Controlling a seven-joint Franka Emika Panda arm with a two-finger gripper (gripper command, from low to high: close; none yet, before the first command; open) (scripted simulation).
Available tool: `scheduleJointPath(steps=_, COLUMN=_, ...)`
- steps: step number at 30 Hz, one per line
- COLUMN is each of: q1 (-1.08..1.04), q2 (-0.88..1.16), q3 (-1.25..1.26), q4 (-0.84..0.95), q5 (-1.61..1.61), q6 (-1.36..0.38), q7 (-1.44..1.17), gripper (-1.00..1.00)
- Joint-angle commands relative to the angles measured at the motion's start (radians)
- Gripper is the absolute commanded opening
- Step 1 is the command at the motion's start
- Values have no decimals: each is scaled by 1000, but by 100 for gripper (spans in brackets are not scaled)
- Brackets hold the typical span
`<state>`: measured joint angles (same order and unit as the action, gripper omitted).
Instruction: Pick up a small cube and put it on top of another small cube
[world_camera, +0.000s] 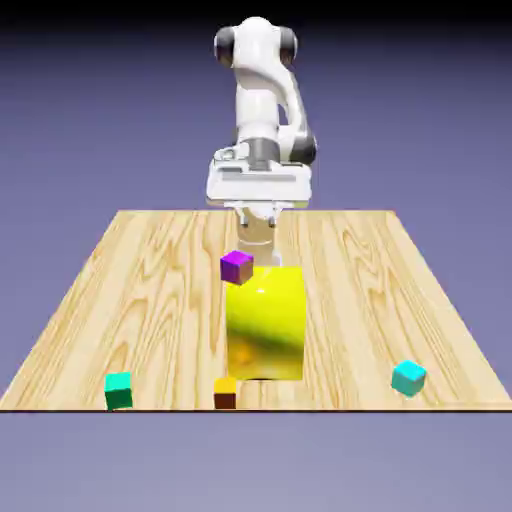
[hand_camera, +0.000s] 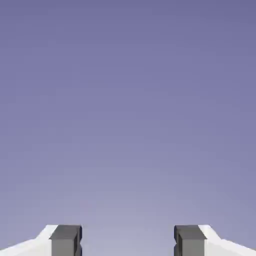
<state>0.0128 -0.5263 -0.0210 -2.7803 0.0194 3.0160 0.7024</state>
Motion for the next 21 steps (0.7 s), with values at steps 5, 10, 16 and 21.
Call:
scheduleJointPath(steps=5, q1=3, q2=181, q3=-87, q4=123, q5=80, q6=-87, q7=-160, gripper=0)
scheduleJointPath(steps=10, q1=6, q2=362, q3=-174, q4=246, q5=161, q6=-174, q7=-320, gripper=0)
scheduleJointPath(steps=16, q1=10, q2=580, q3=-279, q4=394, q5=257, q6=-278, q7=-513, gripper=0)
scheduleJointPath(steps=21, q1=13, q2=761, q3=-366, q4=517, q5=337, q6=-365, q7=-673, gripper=0)
